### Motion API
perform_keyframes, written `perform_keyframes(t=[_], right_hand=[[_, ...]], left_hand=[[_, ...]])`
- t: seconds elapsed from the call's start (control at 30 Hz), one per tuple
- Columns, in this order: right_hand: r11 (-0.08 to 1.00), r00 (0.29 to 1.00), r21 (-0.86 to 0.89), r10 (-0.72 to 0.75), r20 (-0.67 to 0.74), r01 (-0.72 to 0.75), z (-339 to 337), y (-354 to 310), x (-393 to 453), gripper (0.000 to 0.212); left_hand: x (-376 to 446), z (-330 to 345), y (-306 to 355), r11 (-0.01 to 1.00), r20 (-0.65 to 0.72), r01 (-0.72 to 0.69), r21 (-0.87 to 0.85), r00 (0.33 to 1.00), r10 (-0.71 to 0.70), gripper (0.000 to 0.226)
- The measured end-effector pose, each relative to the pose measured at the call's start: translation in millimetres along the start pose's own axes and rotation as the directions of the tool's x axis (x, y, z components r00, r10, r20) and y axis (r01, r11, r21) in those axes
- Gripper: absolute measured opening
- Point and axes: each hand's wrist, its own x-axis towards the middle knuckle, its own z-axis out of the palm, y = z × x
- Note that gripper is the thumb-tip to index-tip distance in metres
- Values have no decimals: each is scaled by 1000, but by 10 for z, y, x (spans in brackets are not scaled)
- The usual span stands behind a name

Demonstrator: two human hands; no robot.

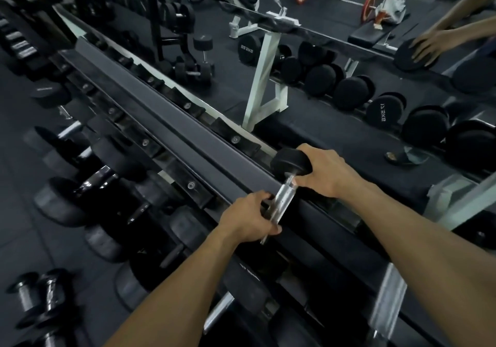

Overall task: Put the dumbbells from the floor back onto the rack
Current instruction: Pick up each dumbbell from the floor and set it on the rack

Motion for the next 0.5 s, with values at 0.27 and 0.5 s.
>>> perform_keyframes(t=[0.27,0.5], right_hand=[[993,994,-32,113,2,-112,-7,-202,-30,51],[990,996,-141,-1,-94,-13,32,-726,-19,58]], left_hand=[[-234,-68,-38,998,-100,-65,-27,993,62,44],[-571,-414,-334,994,-183,-64,90,980,79,53]])
